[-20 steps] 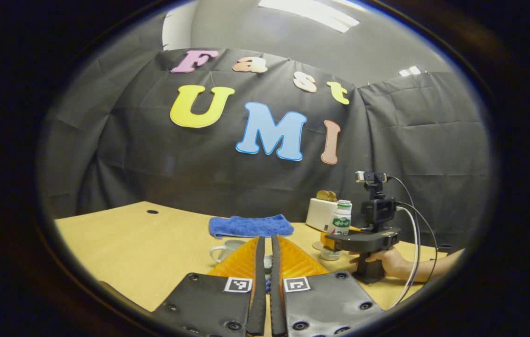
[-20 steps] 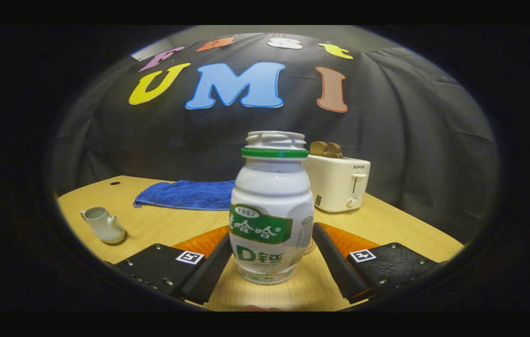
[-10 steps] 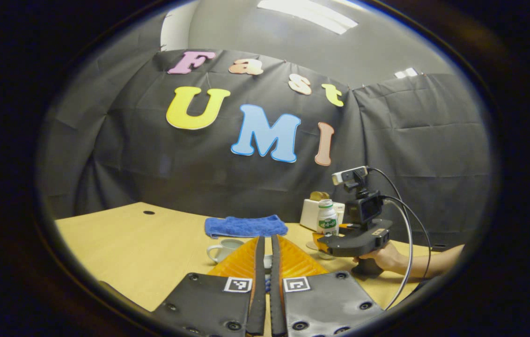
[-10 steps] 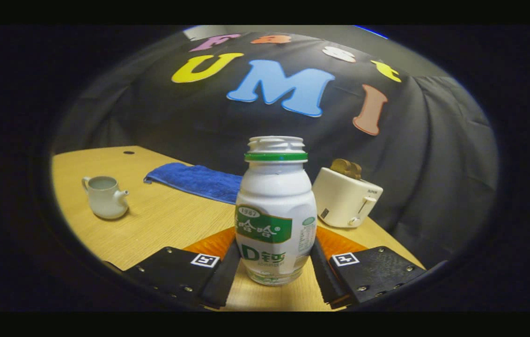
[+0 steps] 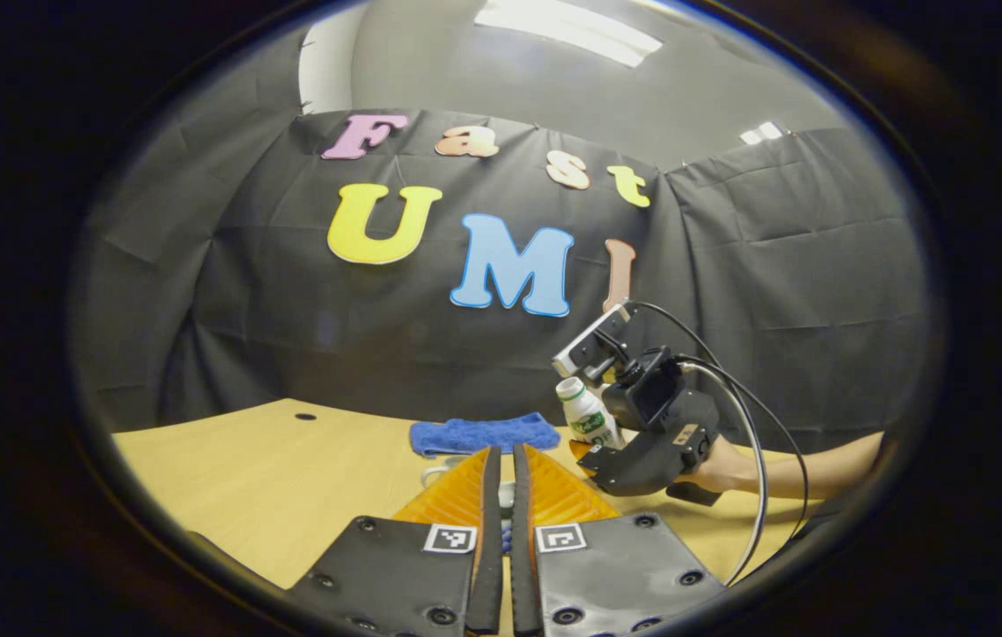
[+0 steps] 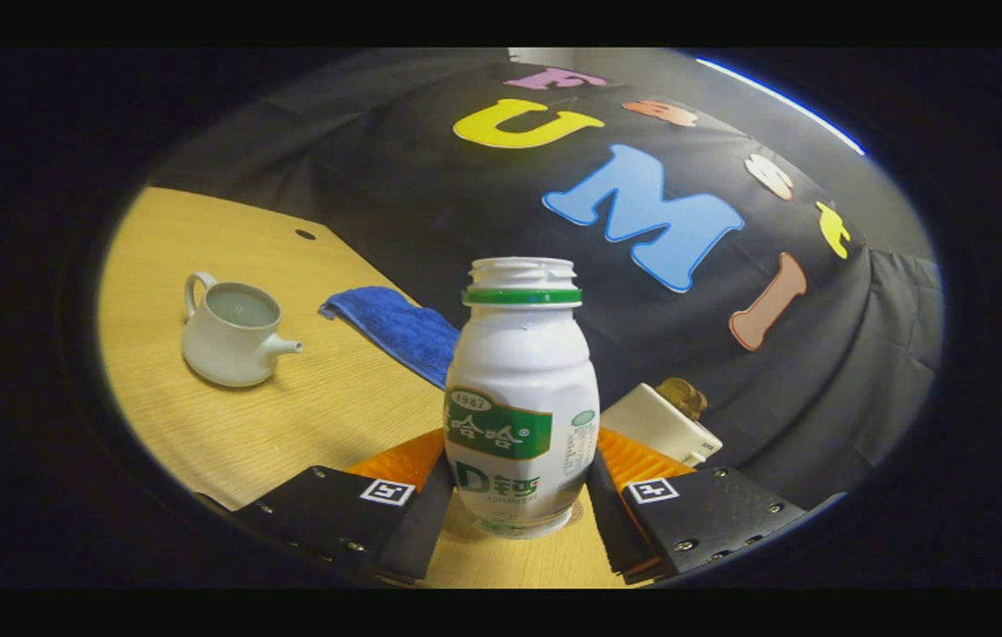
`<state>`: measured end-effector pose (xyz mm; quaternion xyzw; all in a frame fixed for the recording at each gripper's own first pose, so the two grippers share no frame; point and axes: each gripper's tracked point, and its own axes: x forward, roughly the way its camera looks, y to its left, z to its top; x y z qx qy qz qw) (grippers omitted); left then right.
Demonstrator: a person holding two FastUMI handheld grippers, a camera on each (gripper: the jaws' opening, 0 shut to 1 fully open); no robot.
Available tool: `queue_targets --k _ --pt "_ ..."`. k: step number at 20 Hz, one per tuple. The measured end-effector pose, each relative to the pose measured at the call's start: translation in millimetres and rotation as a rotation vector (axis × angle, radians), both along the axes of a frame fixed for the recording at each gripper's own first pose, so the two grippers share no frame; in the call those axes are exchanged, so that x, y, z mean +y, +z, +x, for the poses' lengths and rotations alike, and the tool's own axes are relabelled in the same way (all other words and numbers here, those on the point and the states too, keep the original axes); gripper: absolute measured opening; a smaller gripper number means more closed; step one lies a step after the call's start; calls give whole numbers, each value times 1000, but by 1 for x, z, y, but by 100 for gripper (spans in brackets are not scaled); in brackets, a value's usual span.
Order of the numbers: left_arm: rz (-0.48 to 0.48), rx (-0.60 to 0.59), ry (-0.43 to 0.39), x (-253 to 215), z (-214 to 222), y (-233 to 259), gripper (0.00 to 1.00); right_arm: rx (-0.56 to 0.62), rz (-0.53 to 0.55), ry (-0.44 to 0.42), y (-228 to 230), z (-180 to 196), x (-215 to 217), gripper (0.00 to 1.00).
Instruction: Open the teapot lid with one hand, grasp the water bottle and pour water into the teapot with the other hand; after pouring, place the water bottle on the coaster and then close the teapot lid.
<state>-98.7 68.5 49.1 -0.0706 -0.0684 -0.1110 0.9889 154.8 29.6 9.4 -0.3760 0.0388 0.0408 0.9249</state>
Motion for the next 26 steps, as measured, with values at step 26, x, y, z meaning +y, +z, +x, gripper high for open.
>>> queue_targets --k 26 --pt "41 16 47 22 -12 -23 14 -83 -634 117 -11 18 59 72"
